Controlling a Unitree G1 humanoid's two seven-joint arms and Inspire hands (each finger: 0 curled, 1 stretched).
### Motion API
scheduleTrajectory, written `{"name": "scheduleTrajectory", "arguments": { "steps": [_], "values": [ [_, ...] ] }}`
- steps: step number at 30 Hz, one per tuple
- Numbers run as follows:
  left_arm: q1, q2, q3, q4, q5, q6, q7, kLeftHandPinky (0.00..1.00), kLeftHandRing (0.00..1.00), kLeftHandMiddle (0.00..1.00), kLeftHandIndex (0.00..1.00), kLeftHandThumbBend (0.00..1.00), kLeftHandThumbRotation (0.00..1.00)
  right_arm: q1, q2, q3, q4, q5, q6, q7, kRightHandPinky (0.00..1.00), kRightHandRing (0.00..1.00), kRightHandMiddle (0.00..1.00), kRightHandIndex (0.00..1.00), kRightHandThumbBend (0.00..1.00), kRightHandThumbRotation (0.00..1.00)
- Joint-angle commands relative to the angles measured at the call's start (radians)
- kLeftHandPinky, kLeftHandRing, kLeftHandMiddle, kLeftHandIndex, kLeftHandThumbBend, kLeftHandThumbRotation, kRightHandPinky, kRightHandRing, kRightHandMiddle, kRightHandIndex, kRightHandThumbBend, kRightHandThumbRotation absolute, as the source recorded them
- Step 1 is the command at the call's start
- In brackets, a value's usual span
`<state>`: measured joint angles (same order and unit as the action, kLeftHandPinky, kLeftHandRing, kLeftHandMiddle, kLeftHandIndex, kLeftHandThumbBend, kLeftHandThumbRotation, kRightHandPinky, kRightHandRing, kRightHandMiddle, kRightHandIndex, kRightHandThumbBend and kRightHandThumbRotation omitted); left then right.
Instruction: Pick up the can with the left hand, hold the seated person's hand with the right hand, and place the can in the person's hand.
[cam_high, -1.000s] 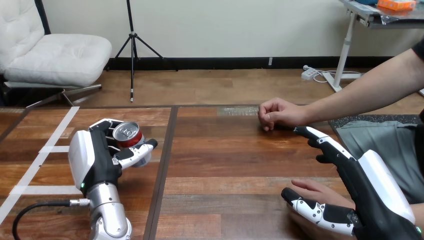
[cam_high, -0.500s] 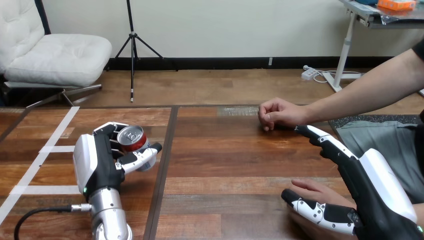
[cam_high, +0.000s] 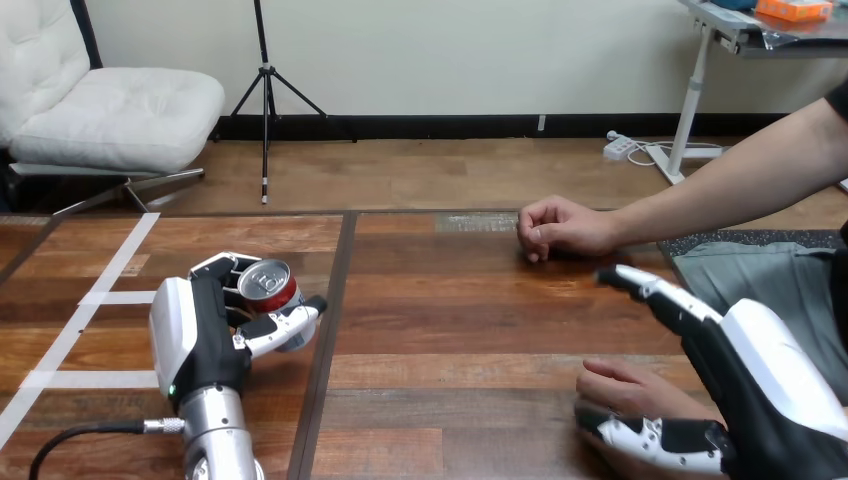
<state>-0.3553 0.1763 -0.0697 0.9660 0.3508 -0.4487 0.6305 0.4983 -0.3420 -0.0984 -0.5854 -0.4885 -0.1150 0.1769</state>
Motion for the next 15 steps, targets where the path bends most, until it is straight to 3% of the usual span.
{"name": "scheduleTrajectory", "arguments": {
  "steps": [1,10,15],
  "values": [
    [-0.045,-0.007,-0.016,-0.077,0.015,-0.045,0.002,0.39,0.43,0.46,0.47,0.65,0.00,-0.053,-0.059,-0.045,-0.055,-0.041,0.042,0.046,0.84,0.87,0.87,0.85,0.74,0.00],
    [-0.039,-0.014,-0.016,-0.086,0.016,-0.037,-0.004,0.40,0.44,0.47,0.47,0.64,0.00,-0.054,-0.104,-0.076,-0.112,-0.127,0.156,0.139,0.84,0.87,0.87,0.84,0.85,0.00],
    [-0.037,-0.020,-0.008,-0.093,0.003,-0.031,-0.023,0.40,0.44,0.47,0.47,0.63,0.00,-0.061,-0.129,-0.089,-0.123,-0.179,0.193,0.172,0.84,0.86,0.87,0.83,0.88,0.00]
  ]
}}
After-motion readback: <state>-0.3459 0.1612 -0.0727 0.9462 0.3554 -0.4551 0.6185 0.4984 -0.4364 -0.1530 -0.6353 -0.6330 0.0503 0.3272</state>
